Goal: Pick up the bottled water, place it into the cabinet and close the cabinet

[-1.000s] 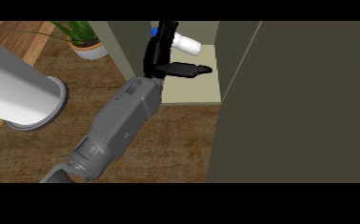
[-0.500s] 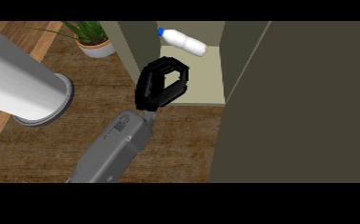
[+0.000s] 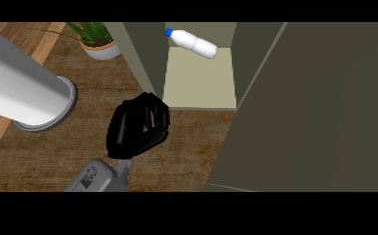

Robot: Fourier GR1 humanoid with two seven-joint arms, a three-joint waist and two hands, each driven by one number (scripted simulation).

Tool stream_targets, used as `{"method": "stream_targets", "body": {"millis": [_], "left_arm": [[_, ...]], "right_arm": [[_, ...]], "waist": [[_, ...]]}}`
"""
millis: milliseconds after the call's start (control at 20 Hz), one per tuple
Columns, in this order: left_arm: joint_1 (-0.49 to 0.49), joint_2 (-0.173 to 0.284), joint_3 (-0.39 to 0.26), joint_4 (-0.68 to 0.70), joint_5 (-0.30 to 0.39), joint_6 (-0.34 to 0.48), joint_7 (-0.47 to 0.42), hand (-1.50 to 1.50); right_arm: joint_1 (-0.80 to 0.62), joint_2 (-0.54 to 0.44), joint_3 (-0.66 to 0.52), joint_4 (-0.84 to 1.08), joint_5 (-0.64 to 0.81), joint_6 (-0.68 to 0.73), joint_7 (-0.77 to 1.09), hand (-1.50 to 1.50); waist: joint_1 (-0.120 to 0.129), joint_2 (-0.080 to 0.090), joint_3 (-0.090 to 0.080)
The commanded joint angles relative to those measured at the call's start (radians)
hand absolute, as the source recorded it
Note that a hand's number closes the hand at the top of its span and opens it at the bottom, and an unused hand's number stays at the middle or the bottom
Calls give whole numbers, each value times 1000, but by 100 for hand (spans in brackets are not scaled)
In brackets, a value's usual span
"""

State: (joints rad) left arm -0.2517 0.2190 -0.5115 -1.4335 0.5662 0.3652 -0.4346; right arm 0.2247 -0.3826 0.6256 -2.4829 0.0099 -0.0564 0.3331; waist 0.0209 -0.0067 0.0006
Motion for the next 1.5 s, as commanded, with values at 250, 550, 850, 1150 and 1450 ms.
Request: {"method": "stream_targets", "body": {"millis": [250, 550, 850, 1150, 1450], "left_arm": [[292, 146, 35, -266, -11, -59, -31, 150], [425, 190, 81, -366, 8, -70, -55, 150], [445, 215, 151, -314, 52, -165, -105, 150], [515, 298, 233, -370, 118, -250, -89, 150], [541, 335, 275, -364, 129, -305, -111, 150]], "right_arm": [[-191, 171, 220, -24, 117, -49, 249, 150], [-318, 343, 366, 119, 189, -77, 308, 150], [-583, 375, 368, 247, 277, -163, 331, 150], [-690, 372, 263, 379, 236, -274, 293, 150], [-804, 373, 87, 460, 120, -355, 344, 150]], "waist": [[-10, 2, -2], [-7, 1, -2], [-2, 2, -5], [19, 8, -4], [43, 17, -4]]}}
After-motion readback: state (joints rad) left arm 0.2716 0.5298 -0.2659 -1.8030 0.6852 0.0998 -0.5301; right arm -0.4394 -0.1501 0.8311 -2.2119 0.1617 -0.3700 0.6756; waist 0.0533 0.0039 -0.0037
